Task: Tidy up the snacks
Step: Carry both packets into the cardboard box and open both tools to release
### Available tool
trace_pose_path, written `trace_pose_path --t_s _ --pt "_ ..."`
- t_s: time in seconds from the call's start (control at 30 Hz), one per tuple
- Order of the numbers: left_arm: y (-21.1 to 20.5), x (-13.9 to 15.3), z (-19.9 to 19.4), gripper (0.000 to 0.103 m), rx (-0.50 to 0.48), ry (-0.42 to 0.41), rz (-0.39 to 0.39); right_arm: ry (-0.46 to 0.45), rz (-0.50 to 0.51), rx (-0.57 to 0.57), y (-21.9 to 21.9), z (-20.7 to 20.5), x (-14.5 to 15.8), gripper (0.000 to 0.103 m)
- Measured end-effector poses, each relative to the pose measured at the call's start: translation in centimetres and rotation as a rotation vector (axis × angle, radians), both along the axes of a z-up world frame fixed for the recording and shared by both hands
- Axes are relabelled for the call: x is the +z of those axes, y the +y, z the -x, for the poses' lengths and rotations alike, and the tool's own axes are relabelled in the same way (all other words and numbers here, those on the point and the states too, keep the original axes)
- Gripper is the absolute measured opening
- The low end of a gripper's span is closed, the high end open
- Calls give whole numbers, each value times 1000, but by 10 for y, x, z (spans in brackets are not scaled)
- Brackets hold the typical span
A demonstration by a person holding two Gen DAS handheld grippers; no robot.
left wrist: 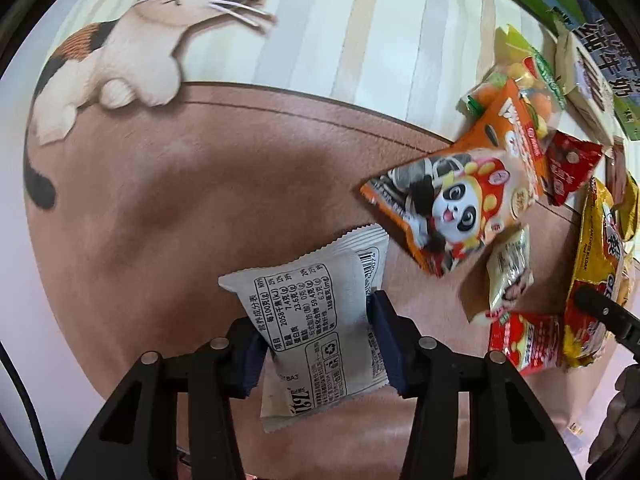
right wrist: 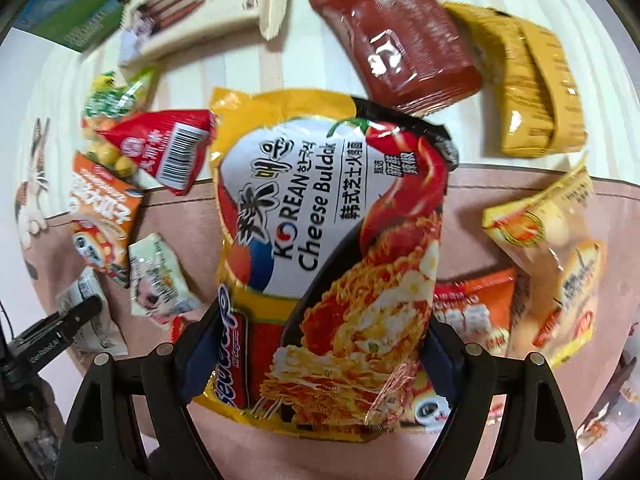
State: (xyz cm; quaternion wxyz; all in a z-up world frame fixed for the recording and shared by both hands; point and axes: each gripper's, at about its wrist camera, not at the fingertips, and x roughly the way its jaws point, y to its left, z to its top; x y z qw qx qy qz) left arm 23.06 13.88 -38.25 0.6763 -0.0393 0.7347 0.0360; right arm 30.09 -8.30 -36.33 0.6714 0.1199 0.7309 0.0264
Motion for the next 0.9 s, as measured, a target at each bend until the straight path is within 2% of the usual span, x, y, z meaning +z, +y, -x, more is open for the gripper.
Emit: trace_pose_path --t_s 0.27,0.33,0.47,0.6,0.7,0.8,0.9 --pt "1 27 -9 41 1 -38 54 -70 -55 16 -9 19 43 87" --pt "-4 48 -17 41 2 -51 86 -88 -76 17 -15 21 59 87" --pt "-17 99 -39 41 -34 -128 152 -152 -111 14 -26 21 94 87" --pt "-48 152 -71 41 -88 -221 252 -239 -157 2 -42 14 143 87" --pt "-78 182 -92 41 -150 -298 299 -318 -182 3 -54 2 182 87" --pt "-109 218 -129 41 -215 -373 304 -404 -185 12 -69 -14 219 87" --pt "-133 227 -167 41 -262 -428 276 -481 -155 21 -78 -40 244 87"
